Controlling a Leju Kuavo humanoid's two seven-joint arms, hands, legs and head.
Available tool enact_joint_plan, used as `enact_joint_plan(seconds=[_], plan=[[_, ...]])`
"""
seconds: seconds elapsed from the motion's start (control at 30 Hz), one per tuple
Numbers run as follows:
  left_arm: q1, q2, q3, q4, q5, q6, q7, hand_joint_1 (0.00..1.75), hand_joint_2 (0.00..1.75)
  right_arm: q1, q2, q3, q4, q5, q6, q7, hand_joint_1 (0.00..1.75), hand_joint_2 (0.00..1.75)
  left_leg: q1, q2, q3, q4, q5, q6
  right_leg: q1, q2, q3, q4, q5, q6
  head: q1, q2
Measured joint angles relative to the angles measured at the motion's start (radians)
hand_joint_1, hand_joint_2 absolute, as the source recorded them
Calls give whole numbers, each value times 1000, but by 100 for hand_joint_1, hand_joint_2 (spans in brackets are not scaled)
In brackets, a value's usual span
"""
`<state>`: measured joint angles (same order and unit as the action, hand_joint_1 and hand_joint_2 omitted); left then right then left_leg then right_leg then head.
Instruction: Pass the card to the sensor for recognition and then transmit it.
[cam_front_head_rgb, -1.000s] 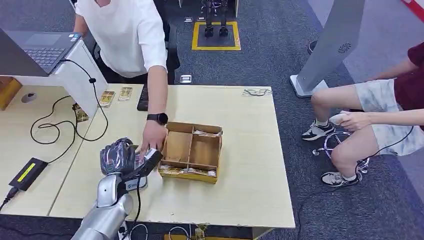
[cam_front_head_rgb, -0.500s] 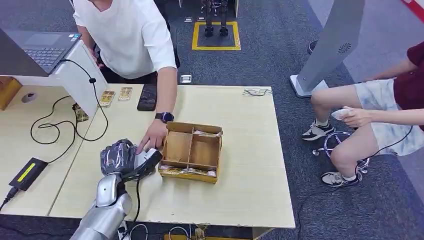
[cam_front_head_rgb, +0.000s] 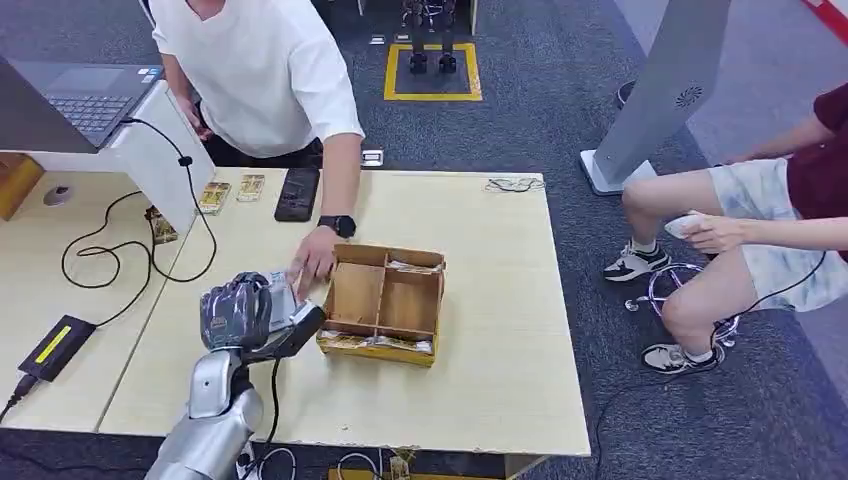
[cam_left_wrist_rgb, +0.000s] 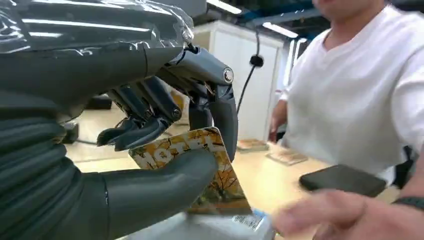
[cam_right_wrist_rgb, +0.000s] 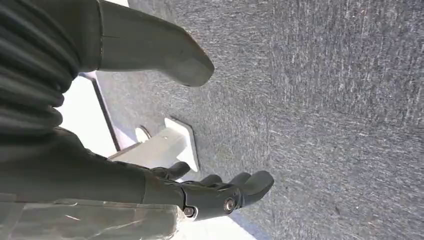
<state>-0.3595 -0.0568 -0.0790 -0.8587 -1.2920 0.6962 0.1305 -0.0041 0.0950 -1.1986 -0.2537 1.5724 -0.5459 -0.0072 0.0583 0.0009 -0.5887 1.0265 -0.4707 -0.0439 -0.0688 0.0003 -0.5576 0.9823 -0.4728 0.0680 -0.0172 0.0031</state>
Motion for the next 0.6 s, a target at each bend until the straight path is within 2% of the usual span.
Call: enact_joint_plan(seconds=[0.47,0.6], plan=[[26,-20,63,-69,-56,0,-5,175,175,0,0,0,0,0,0,-1,0,175,0,0,0,0,0,0,0,0,0,0,0,0,0,0],[24,-20,64,-58,-63,0,30,175,175,0,0,0,0,0,0,-1,0,175,0,0,0,0,0,0,0,0,0,0,0,0,0,0]])
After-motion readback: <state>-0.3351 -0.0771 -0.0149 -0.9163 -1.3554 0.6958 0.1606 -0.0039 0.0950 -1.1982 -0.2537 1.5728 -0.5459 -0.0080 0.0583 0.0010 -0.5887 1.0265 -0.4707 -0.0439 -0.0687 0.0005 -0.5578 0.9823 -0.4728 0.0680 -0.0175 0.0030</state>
